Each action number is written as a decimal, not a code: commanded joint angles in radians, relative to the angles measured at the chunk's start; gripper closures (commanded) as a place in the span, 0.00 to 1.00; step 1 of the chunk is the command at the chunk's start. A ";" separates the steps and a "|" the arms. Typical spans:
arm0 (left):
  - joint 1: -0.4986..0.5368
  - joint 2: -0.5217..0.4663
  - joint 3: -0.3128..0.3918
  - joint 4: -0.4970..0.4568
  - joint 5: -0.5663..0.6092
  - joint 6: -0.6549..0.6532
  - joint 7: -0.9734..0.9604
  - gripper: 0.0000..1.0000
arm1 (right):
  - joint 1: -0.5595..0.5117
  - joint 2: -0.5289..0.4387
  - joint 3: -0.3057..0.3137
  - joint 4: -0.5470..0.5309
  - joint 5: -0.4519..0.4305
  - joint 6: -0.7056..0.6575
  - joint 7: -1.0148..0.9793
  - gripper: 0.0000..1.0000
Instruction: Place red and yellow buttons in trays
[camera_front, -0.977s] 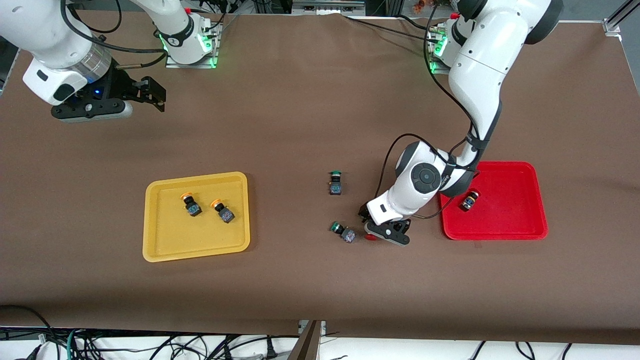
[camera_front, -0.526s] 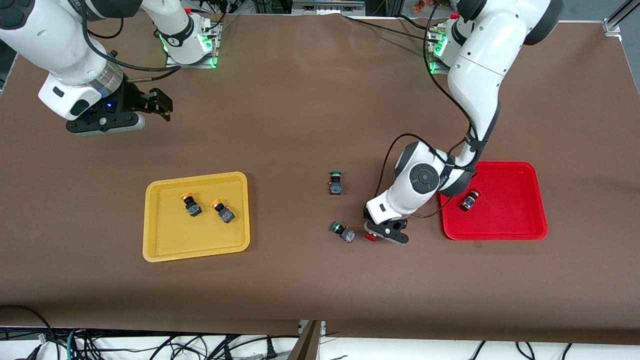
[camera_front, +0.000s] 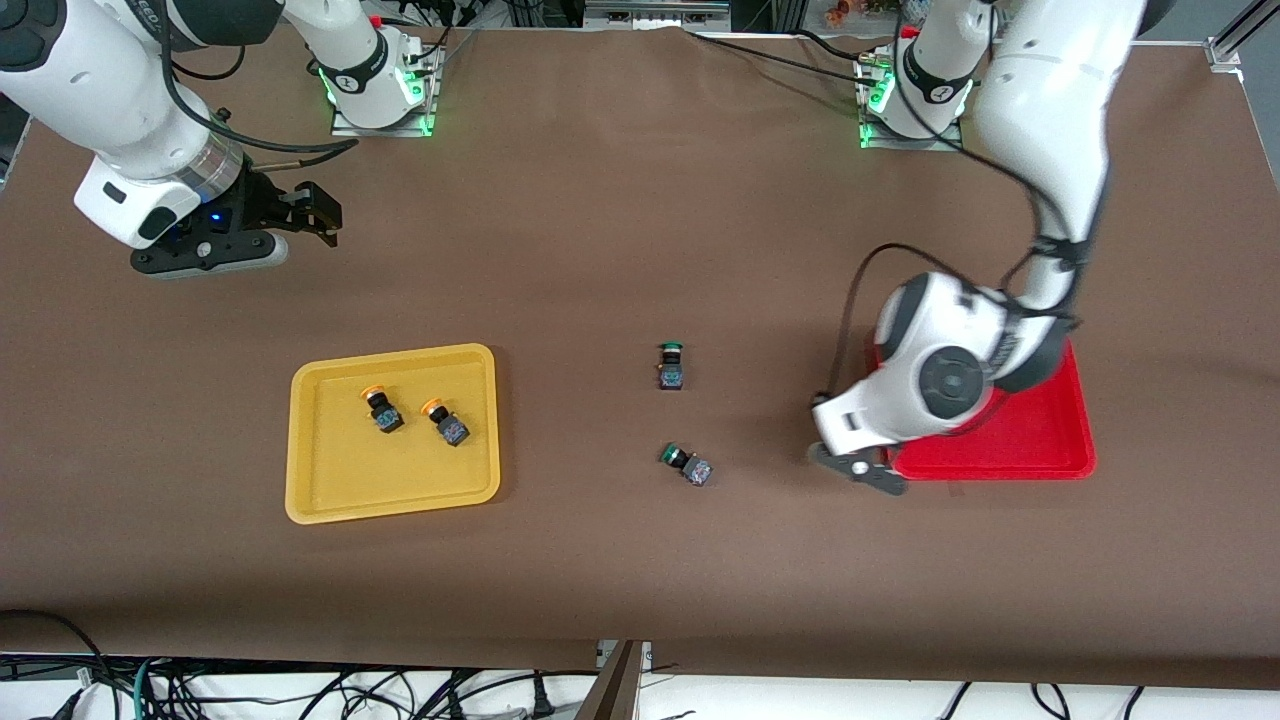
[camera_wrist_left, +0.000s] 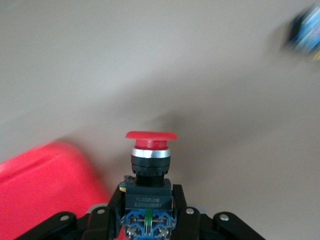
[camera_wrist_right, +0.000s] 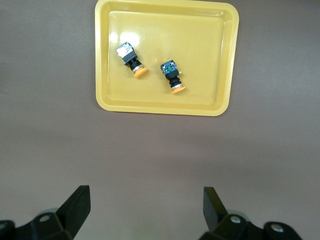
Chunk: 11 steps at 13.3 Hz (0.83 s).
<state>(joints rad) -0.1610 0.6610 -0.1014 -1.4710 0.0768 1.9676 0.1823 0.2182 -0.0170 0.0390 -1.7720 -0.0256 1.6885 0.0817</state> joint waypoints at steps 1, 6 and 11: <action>0.113 -0.021 0.014 -0.048 0.185 -0.075 0.239 0.94 | -0.011 0.005 0.012 0.017 -0.013 -0.004 -0.013 0.00; 0.336 0.022 0.009 -0.121 0.207 0.115 0.497 0.82 | -0.008 0.009 0.012 0.017 -0.013 -0.001 -0.014 0.00; 0.341 -0.088 -0.007 -0.137 0.190 0.003 0.517 0.00 | -0.007 0.014 0.013 0.017 -0.013 0.000 -0.014 0.00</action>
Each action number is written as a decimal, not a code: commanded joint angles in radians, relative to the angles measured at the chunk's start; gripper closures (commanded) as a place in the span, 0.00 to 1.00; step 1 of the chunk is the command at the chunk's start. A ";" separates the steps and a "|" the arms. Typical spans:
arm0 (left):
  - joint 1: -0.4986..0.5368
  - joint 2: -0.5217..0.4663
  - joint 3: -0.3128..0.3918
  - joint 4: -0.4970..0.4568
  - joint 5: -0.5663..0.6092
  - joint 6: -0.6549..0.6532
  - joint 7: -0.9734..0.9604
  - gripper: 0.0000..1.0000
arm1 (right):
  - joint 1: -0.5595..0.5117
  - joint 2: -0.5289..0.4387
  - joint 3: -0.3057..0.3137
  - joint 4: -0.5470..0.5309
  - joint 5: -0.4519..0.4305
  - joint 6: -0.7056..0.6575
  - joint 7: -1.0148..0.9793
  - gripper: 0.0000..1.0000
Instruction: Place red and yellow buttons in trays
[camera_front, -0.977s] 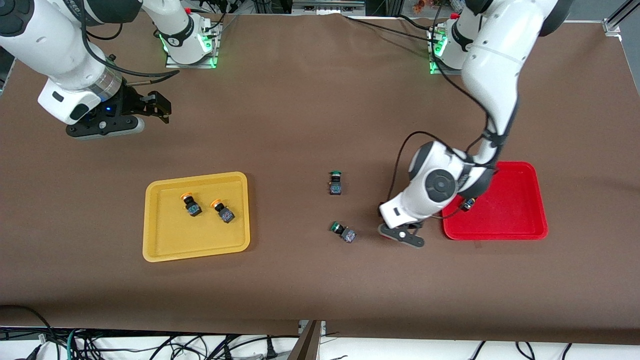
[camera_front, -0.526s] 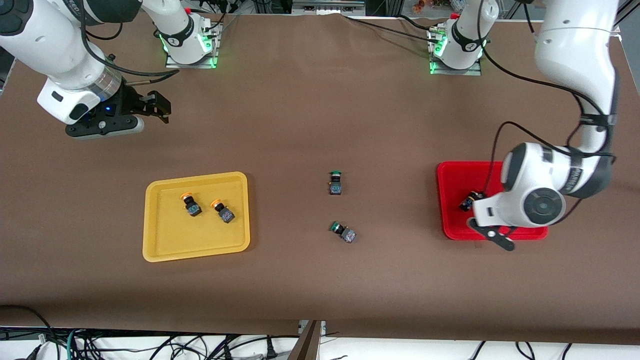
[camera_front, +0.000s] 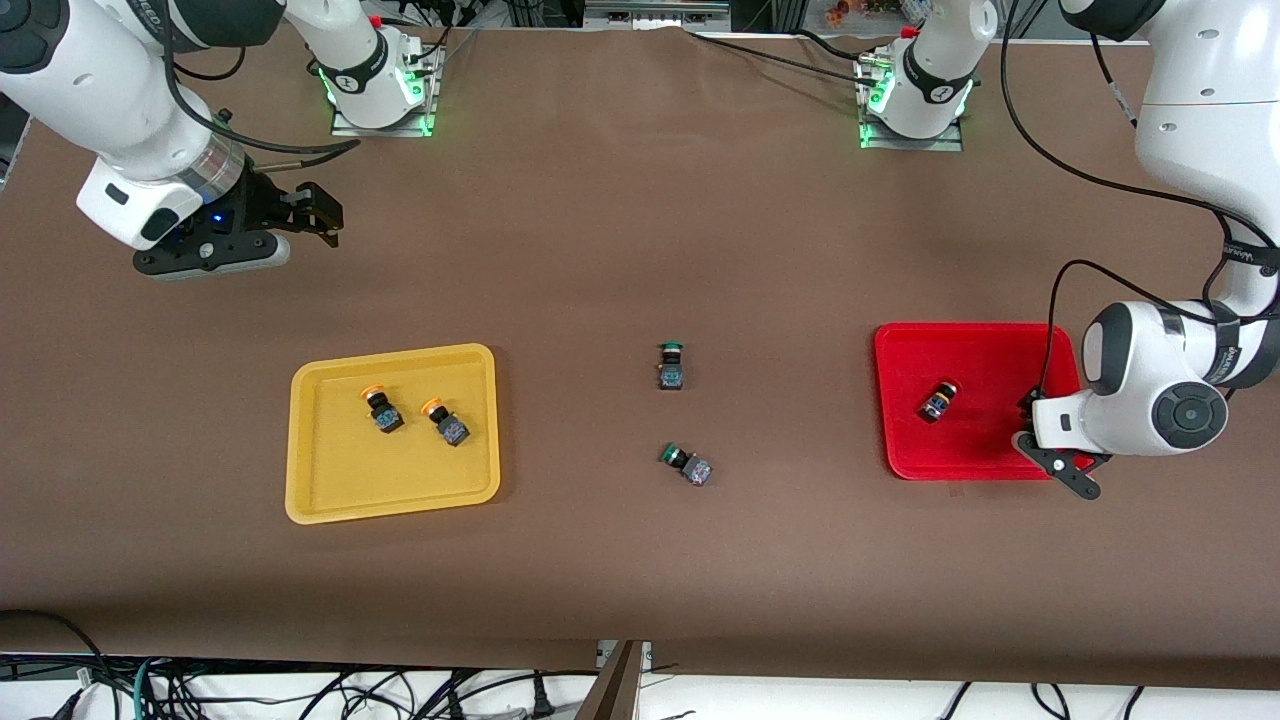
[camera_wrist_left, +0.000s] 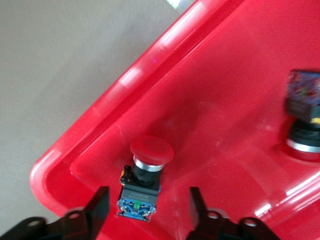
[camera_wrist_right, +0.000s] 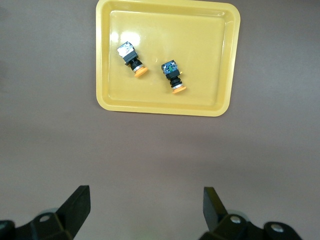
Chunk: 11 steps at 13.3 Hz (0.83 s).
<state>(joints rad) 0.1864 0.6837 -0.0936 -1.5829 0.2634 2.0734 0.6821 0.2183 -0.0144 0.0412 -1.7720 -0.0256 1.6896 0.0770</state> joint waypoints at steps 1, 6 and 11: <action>-0.007 -0.175 -0.037 -0.016 0.000 -0.181 0.005 0.00 | -0.007 0.011 0.011 0.017 -0.013 0.001 -0.009 0.00; -0.005 -0.449 -0.078 0.034 -0.153 -0.444 -0.244 0.00 | -0.007 0.011 0.011 0.017 -0.013 0.001 -0.009 0.00; -0.054 -0.432 -0.089 0.196 -0.178 -0.539 -0.366 0.00 | -0.007 0.011 0.011 0.017 -0.014 0.001 -0.009 0.00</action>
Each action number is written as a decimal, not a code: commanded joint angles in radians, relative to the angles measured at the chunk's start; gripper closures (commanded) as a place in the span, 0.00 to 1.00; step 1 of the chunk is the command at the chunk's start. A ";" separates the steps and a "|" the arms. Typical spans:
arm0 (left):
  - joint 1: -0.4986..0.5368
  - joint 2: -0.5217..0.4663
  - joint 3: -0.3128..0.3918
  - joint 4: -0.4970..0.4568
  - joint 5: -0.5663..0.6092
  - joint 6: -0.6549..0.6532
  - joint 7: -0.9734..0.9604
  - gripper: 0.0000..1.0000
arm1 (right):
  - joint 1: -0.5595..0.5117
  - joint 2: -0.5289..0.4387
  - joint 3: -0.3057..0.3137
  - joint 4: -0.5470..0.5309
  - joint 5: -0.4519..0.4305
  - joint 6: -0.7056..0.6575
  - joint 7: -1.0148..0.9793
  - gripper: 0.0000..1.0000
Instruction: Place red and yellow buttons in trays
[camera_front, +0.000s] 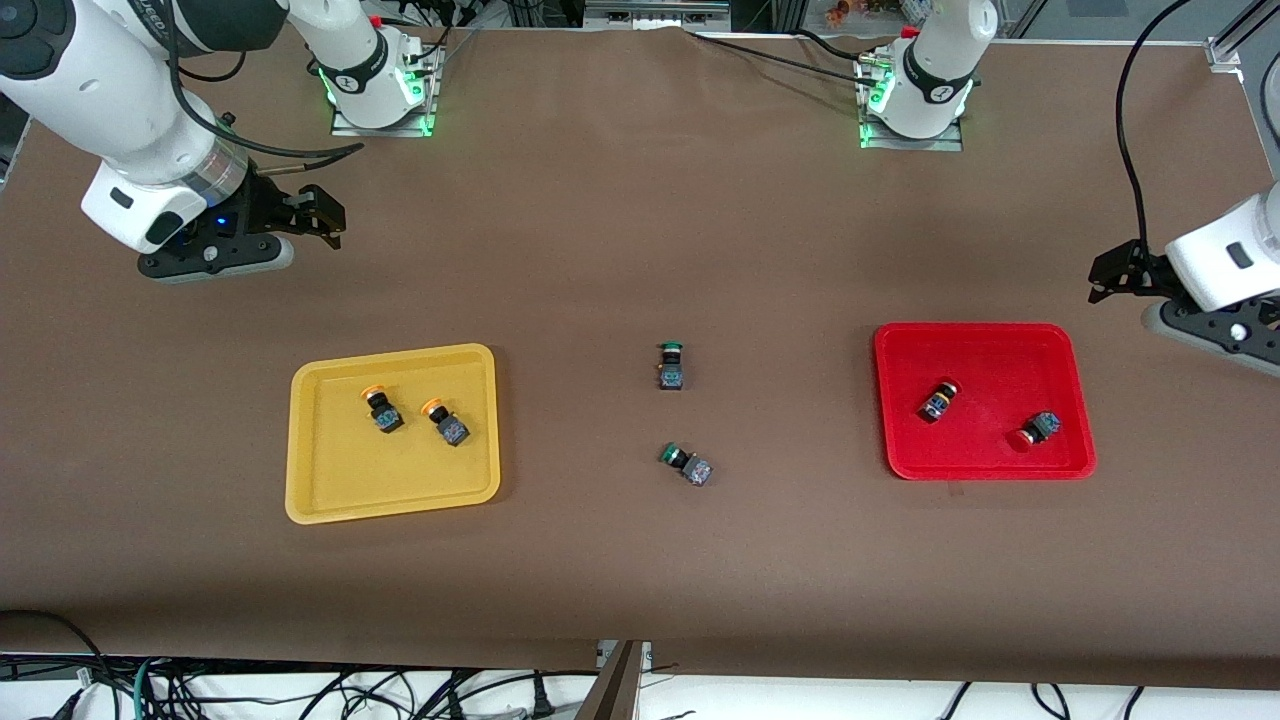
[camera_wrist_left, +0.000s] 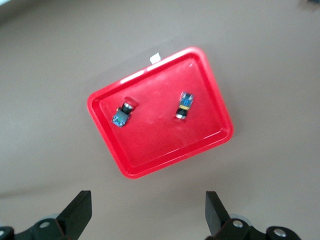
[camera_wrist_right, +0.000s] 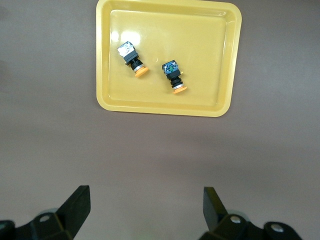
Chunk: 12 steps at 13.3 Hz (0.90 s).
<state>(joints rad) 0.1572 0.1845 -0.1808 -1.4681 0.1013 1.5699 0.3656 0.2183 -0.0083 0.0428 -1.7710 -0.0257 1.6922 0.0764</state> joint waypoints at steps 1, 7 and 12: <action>-0.037 0.069 -0.002 0.083 -0.014 -0.036 -0.095 0.00 | -0.007 0.007 0.009 0.016 -0.014 -0.002 -0.009 0.00; -0.115 -0.136 0.084 -0.163 -0.015 0.120 -0.393 0.00 | -0.007 0.007 0.009 0.016 -0.014 -0.002 -0.009 0.00; -0.142 -0.269 0.138 -0.382 -0.026 0.305 -0.407 0.00 | -0.007 0.019 0.009 0.016 -0.014 0.009 -0.009 0.00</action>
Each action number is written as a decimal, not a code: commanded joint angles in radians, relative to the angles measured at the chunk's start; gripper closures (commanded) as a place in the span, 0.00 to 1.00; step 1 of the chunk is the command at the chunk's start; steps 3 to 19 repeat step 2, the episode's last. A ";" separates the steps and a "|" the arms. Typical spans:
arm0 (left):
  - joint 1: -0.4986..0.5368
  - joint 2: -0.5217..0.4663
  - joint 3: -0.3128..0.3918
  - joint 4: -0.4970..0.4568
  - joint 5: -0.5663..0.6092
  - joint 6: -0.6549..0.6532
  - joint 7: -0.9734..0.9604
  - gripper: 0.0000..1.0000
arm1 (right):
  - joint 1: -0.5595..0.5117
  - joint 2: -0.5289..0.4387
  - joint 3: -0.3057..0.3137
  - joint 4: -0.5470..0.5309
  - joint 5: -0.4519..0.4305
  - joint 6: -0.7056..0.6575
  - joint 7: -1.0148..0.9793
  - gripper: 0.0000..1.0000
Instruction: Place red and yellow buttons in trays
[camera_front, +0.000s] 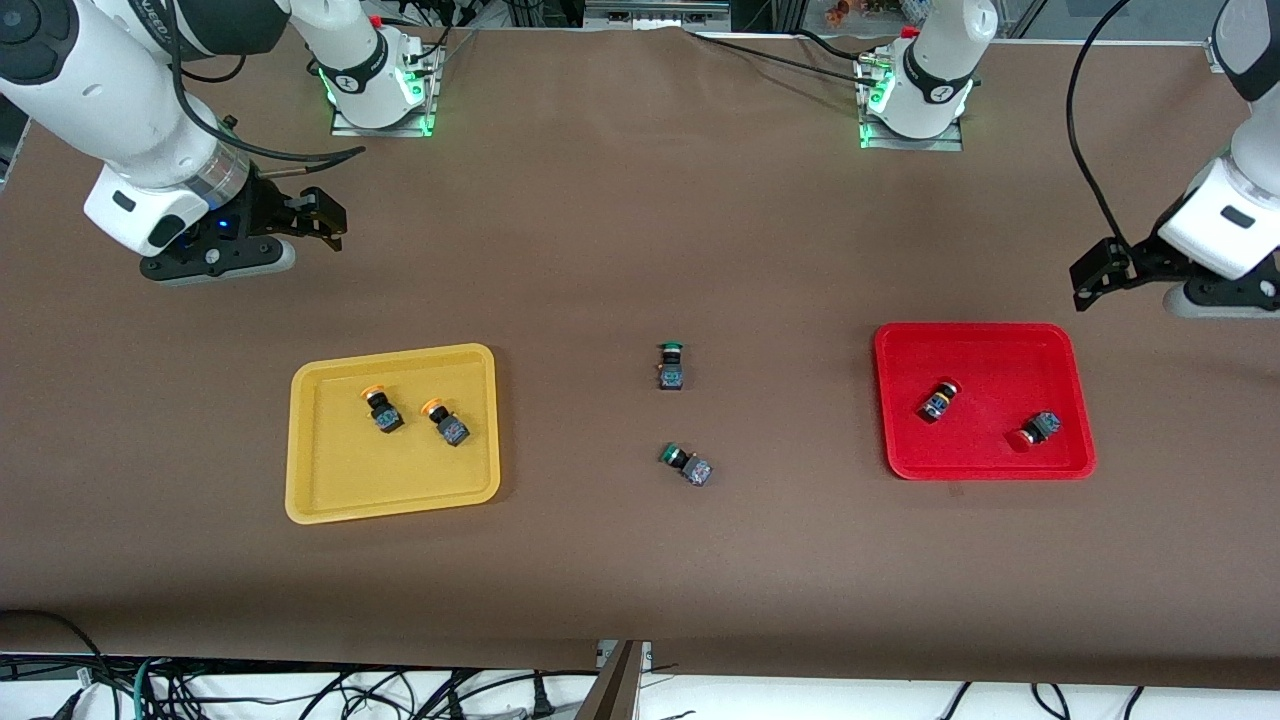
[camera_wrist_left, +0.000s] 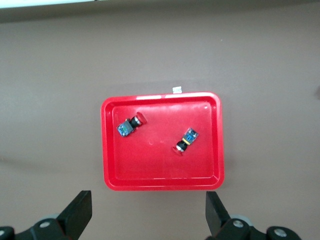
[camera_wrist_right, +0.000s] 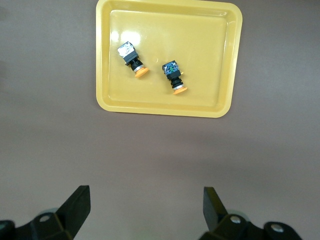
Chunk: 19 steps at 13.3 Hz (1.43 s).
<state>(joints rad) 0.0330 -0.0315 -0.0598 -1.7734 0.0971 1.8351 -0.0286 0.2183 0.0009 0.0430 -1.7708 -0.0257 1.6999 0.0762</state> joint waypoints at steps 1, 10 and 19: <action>-0.016 -0.053 0.017 -0.077 -0.022 0.038 -0.013 0.00 | -0.007 0.017 0.009 0.016 -0.014 0.006 -0.007 0.00; -0.016 -0.053 0.017 -0.077 -0.022 0.032 -0.013 0.00 | -0.007 0.022 0.009 0.014 -0.013 0.012 -0.007 0.00; -0.016 -0.053 0.017 -0.077 -0.022 0.032 -0.013 0.00 | -0.007 0.022 0.009 0.014 -0.013 0.012 -0.007 0.00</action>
